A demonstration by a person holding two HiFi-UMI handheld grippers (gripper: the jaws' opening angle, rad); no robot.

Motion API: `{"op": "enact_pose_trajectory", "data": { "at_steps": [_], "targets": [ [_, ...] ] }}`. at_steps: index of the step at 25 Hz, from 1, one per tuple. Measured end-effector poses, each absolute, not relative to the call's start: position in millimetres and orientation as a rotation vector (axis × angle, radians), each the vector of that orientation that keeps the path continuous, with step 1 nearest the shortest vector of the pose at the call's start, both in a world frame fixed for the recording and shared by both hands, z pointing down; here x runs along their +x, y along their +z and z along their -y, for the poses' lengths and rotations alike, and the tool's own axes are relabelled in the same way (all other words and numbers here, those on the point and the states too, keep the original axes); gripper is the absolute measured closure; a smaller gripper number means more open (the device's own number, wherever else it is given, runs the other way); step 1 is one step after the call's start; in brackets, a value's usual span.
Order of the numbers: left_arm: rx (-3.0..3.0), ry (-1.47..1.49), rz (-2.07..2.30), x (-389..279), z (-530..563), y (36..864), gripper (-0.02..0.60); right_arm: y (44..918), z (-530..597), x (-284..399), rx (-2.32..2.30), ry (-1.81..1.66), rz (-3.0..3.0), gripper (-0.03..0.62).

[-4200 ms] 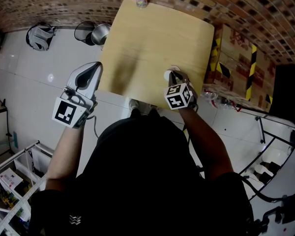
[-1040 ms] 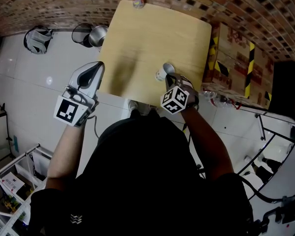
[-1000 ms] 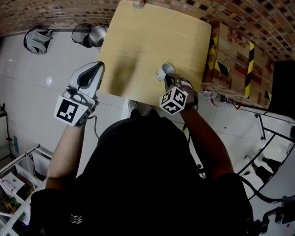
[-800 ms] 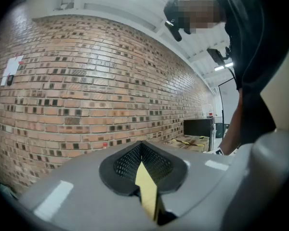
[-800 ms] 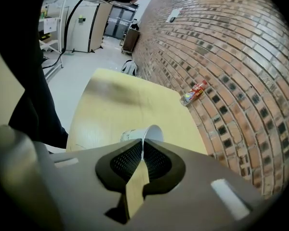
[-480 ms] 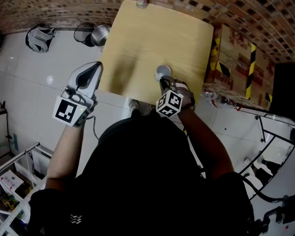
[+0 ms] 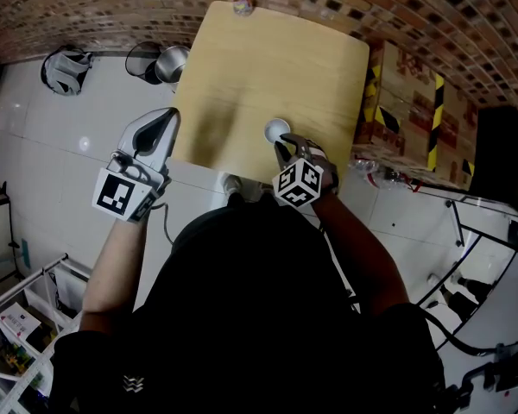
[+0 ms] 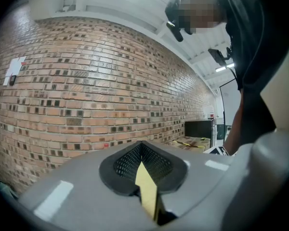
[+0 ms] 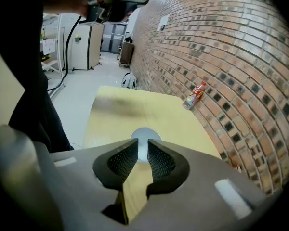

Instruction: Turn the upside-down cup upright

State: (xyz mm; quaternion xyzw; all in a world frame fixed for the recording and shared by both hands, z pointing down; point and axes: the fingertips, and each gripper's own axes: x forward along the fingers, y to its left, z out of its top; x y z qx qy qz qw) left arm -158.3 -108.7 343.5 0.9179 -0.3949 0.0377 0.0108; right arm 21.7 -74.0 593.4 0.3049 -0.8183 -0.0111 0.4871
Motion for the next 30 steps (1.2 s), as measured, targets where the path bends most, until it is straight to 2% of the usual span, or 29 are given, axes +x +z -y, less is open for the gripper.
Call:
{"op": "enact_pose_trajectory", "data": {
  "at_steps": [3, 6, 8, 17, 21, 25, 30],
  "targets": [
    [2.87, 0.111, 1.215, -154, 109, 345, 0.581, 572, 87, 27, 0.922, 0.199, 2.172, 0.544],
    [2.869, 0.093, 1.181, -147, 107, 347, 0.581, 537, 111, 46, 1.2, 0.691, 2.463, 0.576],
    [2.876, 0.076, 1.156, -139, 105, 348, 0.581, 519, 124, 63, 1.318, 0.891, 2.565, 0.592],
    [2.938, 0.066, 0.918, -78, 86, 361, 0.581, 494, 126, 82, 1.395, 0.84, 2.648, 0.592],
    [2.886, -0.045, 0.982, -92, 101, 349, 0.581, 495, 122, 83, 1.419, 0.8, 2.619, 0.594],
    [2.911, 0.022, 1.01, -118, 109, 351, 0.581, 503, 126, 73, 1.428, 0.841, 2.607, 0.593],
    [2.899, 0.085, 0.939, -99, 109, 369, 0.581, 511, 134, 85, 1.453, 0.843, 2.57, 0.594]
  ]
}}
